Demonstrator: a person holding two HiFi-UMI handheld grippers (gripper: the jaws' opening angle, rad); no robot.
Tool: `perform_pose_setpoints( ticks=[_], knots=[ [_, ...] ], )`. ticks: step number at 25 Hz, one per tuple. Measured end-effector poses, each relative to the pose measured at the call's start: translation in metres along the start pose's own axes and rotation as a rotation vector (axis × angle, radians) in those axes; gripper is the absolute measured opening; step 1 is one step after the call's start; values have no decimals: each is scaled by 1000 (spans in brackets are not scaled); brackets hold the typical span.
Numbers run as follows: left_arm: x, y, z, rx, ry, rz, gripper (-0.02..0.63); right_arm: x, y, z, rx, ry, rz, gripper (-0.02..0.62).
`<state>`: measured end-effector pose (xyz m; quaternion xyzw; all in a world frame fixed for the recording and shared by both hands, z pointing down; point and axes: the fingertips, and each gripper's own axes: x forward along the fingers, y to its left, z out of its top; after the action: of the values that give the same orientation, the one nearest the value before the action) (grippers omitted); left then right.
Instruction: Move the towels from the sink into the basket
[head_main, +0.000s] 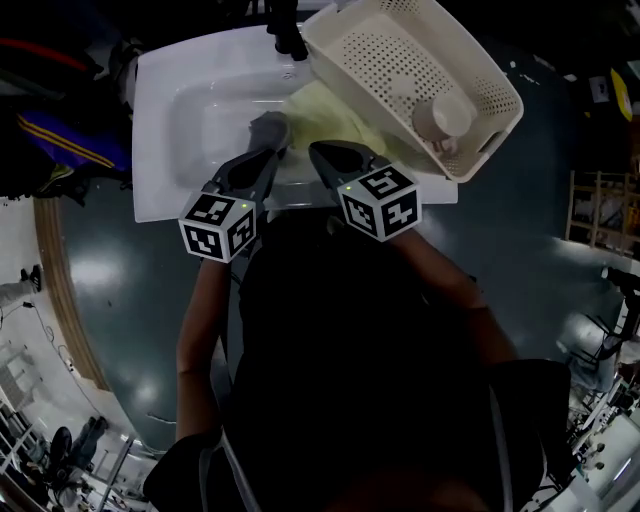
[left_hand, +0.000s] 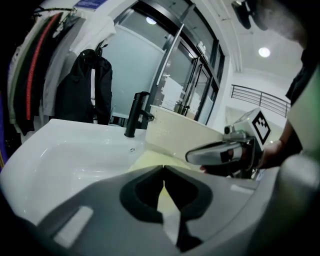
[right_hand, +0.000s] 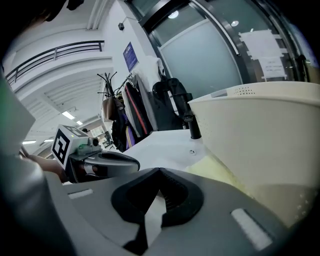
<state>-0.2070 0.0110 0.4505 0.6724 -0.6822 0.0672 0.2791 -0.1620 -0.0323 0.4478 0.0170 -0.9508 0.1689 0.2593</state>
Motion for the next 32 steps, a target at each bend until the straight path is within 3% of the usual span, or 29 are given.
perform_pose_setpoints(
  ticks=[8, 20, 28, 32],
  knots=[
    [12, 19, 0, 49, 64, -59, 11, 15, -8, 3, 47, 12, -38, -2],
    [31, 65, -12, 124, 198, -154, 78, 40, -15, 5, 88, 27, -130, -2],
    [53, 79, -32, 127, 310, -232, 133, 43, -27, -3, 150, 48, -189, 0],
    [67, 88, -37, 112, 326, -250, 152, 45, -33, -9, 177, 53, -212, 0]
  ],
)
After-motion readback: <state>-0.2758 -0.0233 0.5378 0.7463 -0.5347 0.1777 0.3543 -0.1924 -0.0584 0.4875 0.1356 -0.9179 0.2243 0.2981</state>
